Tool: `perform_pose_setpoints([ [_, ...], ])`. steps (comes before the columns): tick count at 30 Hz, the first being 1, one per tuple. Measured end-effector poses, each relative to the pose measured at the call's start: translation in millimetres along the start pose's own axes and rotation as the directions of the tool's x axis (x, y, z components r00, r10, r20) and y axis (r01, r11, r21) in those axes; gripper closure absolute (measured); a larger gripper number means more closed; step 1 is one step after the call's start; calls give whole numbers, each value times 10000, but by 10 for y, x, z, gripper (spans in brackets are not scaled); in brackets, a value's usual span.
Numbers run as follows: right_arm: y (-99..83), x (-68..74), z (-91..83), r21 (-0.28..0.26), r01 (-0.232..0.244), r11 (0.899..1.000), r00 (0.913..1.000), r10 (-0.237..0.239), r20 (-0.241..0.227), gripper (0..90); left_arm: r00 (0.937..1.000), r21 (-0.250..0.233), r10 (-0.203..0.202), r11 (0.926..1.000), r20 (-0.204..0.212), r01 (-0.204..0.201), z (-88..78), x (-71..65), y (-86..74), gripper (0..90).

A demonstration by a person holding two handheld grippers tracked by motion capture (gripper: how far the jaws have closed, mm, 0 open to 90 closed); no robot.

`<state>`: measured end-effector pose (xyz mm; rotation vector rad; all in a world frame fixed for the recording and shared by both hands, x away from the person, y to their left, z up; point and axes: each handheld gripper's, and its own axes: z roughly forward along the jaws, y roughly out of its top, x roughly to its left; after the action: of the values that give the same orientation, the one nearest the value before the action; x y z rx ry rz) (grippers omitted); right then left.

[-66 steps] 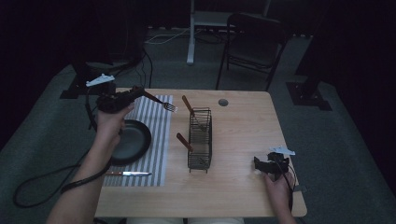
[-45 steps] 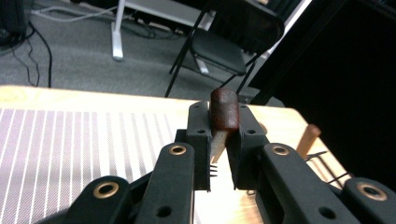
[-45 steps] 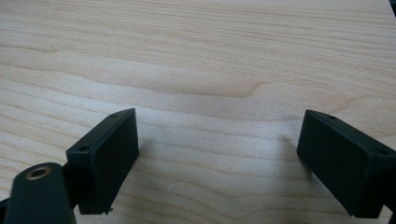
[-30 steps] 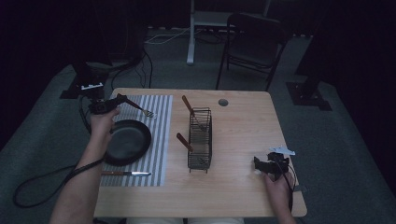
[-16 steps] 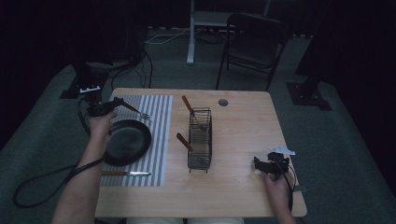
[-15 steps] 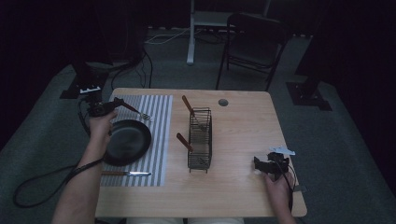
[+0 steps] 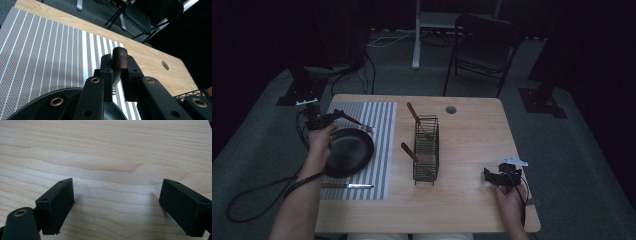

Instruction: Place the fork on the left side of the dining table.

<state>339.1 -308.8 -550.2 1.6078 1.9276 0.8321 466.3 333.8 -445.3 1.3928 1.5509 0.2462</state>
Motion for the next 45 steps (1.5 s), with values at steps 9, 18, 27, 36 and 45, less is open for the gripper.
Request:
perform_pose_setpoints([
  [9, 0, 0, 0, 0, -4, 10000, 10000, 4, 5, 123, 9967, -237, -767, 9967, 270, 773, 18, 160, -39, 803],
  [18, 0, 1, 0, -1, 0, 10000, 10000, 0, 5, 123, 9780, -473, -1983, 9783, 650, 2015, 67, 364, -118, 800],
  [27, 0, 1, 0, 0, -1, 10000, 10000, 1, 6, 123, 9586, -405, -2641, 9621, 1063, 2695, 150, 492, -193, 799],
  [36, 0, 1, 0, -1, -3, 10000, 10000, 3, 6, 123, 9619, -392, -2693, 9617, 474, 2712, 272, 530, -244, 712],
  [45, 0, 1, 0, 1, -3, 10000, 10000, 3, 5, 123, 9574, -366, -2884, 9567, 161, 2888, 299, 574, -289, 648],
])
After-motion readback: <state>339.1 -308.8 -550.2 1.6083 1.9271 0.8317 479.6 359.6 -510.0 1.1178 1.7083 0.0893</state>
